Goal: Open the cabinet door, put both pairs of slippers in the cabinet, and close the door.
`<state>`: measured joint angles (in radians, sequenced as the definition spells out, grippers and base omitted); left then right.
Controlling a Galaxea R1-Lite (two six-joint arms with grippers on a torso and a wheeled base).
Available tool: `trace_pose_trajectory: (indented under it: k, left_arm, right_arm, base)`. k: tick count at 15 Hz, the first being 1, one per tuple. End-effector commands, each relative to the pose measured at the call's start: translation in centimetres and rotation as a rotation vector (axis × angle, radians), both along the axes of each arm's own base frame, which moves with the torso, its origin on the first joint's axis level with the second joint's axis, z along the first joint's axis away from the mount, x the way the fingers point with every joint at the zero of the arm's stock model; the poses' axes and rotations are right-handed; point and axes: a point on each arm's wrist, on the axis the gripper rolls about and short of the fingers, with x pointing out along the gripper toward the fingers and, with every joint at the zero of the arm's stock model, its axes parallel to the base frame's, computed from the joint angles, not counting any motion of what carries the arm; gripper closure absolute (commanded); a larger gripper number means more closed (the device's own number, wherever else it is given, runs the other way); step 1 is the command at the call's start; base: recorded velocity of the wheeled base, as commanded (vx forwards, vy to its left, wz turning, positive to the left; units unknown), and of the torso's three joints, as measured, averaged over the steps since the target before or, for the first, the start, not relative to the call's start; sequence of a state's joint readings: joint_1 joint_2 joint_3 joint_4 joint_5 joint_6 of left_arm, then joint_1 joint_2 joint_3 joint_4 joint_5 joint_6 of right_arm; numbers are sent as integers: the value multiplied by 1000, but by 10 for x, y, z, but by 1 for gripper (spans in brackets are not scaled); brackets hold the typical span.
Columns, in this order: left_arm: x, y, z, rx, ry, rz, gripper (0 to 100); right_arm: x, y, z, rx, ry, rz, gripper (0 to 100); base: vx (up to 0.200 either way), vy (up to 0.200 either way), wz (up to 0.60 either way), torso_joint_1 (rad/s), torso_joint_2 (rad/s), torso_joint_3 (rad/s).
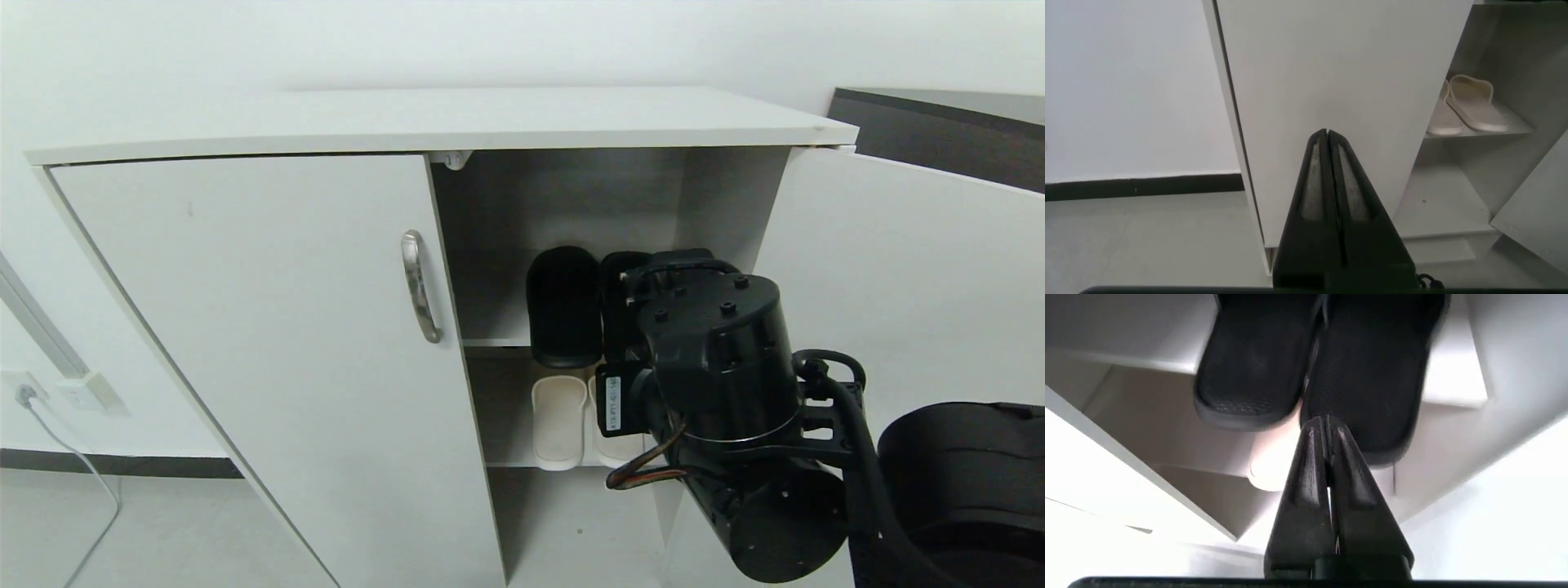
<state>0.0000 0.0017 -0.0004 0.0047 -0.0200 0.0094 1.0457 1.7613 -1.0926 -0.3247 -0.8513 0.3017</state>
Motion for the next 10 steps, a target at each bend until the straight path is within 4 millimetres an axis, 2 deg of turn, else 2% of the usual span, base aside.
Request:
trace_pose_trajectory:
  k: [1,4,10]
  left_arm:
    - [0,0,0,0,0,0,100]
    - [0,0,0,0,-1,0,100]
    - [0,0,0,0,-1,0,100]
  right_arm:
    - [0,2,-3,-7,5,1,100]
    - [1,2,-6,-8,8,1,100]
    - [21,2,-28,-12,27,-14,100]
  base:
    - [-200,0,0,7,-2,7]
    - [-200,0,0,-4,-1,4]
    - [-200,0,0,2,2,2]
